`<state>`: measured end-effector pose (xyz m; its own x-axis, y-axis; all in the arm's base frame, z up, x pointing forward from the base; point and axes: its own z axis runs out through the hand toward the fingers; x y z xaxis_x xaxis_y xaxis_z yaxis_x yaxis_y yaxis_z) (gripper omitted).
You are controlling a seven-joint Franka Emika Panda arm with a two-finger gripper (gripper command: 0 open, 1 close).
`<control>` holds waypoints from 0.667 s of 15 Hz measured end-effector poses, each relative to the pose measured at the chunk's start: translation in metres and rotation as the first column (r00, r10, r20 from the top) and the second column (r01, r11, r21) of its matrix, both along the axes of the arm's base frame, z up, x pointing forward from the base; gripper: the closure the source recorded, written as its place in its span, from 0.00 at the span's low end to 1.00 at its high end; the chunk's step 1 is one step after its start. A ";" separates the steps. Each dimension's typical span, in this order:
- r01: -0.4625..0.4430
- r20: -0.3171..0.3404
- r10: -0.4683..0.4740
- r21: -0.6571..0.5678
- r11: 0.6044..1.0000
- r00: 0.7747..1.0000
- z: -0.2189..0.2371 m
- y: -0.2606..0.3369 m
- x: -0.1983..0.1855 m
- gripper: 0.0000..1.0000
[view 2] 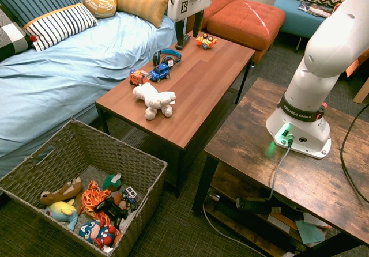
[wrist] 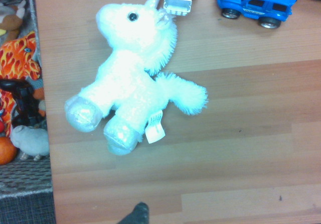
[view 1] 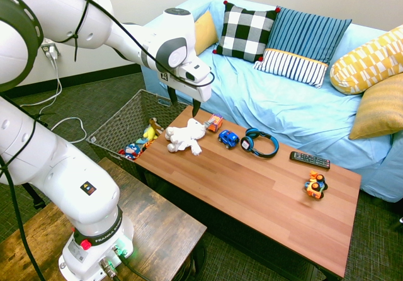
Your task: Put the stuffed toy in the basket
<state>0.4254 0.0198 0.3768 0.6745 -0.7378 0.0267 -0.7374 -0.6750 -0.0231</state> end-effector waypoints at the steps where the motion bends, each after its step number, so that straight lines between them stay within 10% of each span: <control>1: 0.000 0.001 0.000 0.000 1.000 1.000 0.000 0.000 0.001 0.00; 10: 0.078 0.000 -0.078 -0.024 0.997 0.997 -0.077 0.049 0.090 0.00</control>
<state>0.5158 0.0693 0.2995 0.6153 -0.7871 0.0443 -0.7877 -0.6161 -0.0069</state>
